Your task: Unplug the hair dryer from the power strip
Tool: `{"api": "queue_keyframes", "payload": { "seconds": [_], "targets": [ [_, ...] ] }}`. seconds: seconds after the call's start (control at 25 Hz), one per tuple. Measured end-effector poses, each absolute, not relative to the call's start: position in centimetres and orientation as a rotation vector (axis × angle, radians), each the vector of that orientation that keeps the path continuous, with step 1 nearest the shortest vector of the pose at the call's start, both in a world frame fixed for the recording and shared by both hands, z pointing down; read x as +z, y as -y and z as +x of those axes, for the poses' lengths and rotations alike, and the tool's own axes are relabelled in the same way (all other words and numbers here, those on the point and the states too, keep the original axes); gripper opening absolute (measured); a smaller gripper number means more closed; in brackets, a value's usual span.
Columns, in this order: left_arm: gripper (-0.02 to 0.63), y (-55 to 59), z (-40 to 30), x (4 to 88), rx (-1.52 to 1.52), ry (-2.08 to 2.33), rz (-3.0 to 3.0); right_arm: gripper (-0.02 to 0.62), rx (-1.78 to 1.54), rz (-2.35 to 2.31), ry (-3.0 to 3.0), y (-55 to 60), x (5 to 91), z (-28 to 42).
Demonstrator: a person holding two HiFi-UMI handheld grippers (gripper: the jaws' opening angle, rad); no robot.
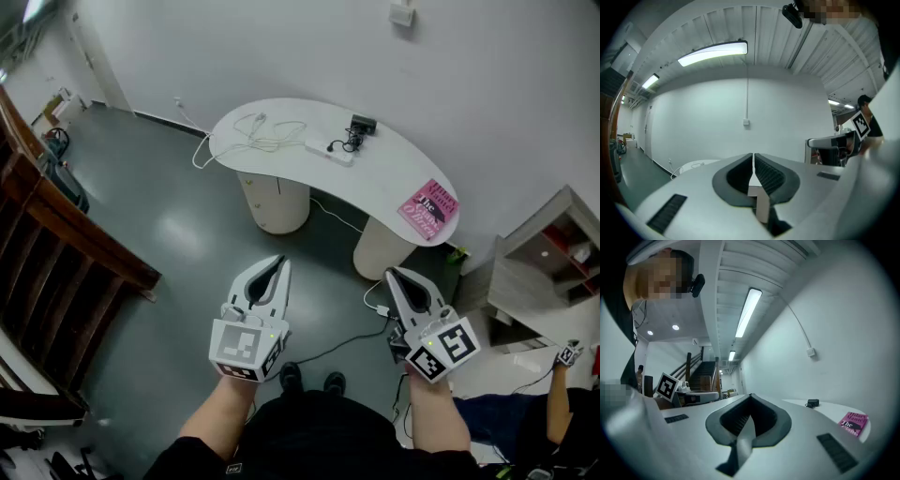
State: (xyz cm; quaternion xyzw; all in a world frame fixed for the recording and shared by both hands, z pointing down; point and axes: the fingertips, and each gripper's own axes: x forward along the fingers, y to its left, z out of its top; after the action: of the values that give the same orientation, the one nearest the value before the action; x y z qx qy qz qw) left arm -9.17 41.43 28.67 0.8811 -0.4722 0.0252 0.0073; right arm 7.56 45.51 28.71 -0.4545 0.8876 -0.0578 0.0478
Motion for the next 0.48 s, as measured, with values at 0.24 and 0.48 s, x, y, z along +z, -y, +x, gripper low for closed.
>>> {"api": "queue_keyframes", "payload": {
  "seconds": [0.24,0.48],
  "targets": [
    [0.023,-39.9,-9.8,28.8,0.100,1.476,2.769,0.034,-0.118,-1.422,-2.709,-44.2,28.3,7.2],
    [0.023,-38.5,-11.4,27.9,0.051,1.493,2.745,0.034,-0.091,-1.443,-2.705,-43.0,27.7,6.6]
  ]
}}
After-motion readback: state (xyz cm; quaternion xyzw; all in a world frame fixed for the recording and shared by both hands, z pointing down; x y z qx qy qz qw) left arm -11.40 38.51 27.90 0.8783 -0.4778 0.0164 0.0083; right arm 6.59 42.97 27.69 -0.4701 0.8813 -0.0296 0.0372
